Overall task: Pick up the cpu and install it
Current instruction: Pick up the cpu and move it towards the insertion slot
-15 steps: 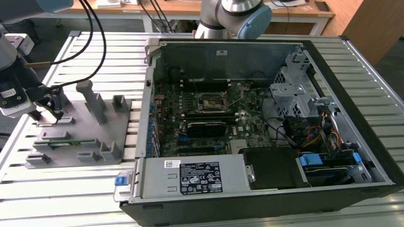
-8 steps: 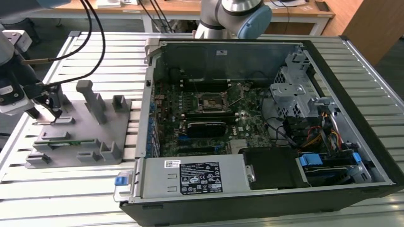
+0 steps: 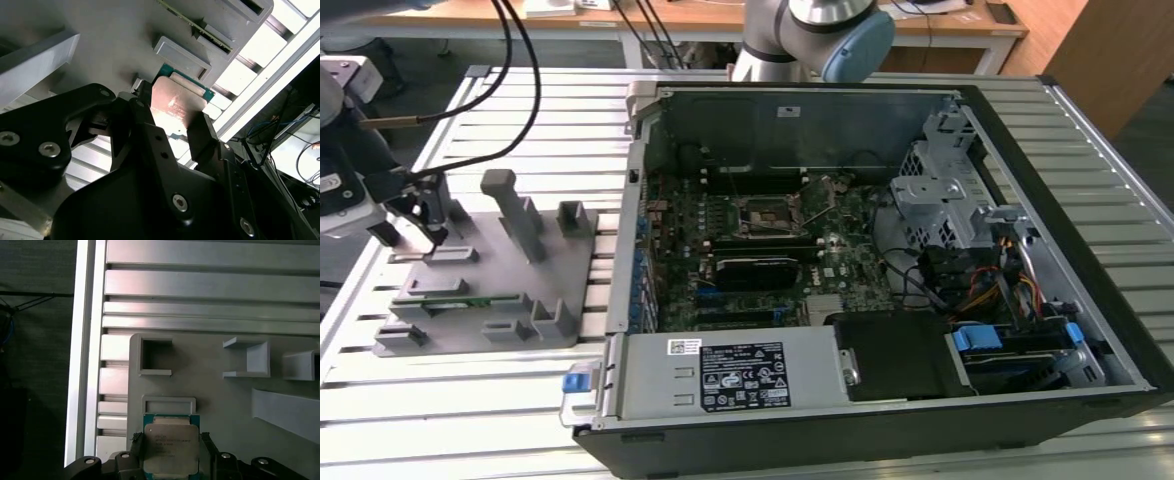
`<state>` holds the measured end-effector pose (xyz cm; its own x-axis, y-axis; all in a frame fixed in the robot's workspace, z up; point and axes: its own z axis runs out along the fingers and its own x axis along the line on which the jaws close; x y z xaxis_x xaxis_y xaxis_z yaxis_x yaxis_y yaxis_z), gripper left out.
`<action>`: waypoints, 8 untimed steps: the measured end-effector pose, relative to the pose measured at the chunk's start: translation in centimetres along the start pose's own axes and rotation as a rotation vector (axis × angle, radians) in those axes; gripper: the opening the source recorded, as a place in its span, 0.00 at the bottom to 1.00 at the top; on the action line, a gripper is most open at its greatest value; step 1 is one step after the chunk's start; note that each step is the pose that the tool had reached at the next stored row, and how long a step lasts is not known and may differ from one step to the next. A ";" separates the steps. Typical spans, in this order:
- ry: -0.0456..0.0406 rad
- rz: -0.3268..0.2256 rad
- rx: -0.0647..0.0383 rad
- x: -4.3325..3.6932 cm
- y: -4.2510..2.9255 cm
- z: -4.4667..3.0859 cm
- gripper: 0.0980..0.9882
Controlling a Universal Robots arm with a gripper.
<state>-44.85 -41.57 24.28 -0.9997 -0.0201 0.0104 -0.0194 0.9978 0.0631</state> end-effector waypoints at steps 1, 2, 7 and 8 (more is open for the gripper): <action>0.0000 0.000 0.000 0.00 0.01 -0.09 0.48; 0.0000 0.000 0.000 0.00 0.01 -0.17 0.48; -0.0001 0.000 0.000 0.00 0.03 -0.45 0.48; -0.0001 0.000 0.000 0.01 0.03 -0.50 0.48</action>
<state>-44.86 -41.56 24.78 -0.9997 -0.0200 0.0103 -0.0193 0.9978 0.0633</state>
